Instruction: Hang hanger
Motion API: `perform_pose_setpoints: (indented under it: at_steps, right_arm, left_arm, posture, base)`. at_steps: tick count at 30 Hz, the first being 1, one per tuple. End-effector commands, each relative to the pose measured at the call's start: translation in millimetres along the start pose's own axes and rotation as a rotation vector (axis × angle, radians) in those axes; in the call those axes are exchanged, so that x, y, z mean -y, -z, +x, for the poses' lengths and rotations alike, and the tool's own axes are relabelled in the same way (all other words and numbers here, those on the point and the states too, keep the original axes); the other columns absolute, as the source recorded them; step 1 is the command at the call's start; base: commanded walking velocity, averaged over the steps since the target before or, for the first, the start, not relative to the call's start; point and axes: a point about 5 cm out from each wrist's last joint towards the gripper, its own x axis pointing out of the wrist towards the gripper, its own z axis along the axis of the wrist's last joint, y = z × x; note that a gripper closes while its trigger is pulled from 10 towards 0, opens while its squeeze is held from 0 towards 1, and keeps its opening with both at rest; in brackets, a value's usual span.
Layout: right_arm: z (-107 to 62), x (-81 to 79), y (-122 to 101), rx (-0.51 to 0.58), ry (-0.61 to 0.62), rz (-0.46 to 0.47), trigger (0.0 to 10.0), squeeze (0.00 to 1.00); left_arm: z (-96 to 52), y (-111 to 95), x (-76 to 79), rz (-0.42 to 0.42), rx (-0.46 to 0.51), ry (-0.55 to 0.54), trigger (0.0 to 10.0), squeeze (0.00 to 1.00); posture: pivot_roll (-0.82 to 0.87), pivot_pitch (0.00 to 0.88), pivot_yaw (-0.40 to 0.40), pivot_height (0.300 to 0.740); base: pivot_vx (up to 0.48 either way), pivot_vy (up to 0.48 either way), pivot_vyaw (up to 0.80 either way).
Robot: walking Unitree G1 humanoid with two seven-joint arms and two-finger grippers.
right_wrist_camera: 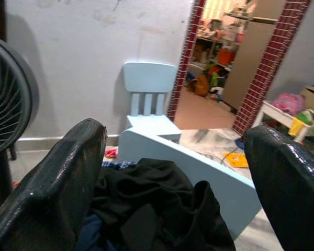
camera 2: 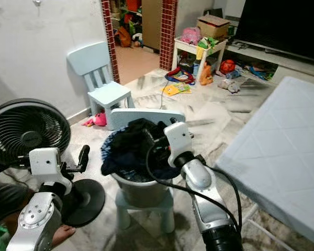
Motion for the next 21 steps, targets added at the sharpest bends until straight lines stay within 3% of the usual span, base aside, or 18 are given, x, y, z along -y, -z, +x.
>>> perform_pose_setpoints:
  at_steps: [1, 12, 21]
  right_arm:
    - [-3.0, 8.2, 1.8, -0.012, 0.032, 0.0, 10.0, 0.0]
    - [-2.9, 1.8, -1.0, 0.002, -0.004, -0.026, 10.0, 0.0]
    - [-2.4, 2.2, -1.2, 0.001, 0.0, -0.03, 10.0, 0.0]
  left_arm:
    - [0.0, -7.0, 6.4, -0.022, 0.034, 0.035, 10.0, 0.0]
    - [-0.4, -7.9, 9.6, -0.065, 0.044, 0.059, 10.0, 0.0]
    - [-0.4, -7.4, 9.4, -0.073, 0.043, 0.064, 10.0, 0.0]
  posture:
    - [-0.01, 0.0, 0.011, 0.74]
    - [-0.01, 0.0, 0.006, 0.74]
    - [-0.02, 0.0, 0.005, 0.74]
  base:
    - [0.0, 0.0, 0.0]
    - [0.0, 0.0, 0.0]
    - [0.241, 0.0, 0.0]
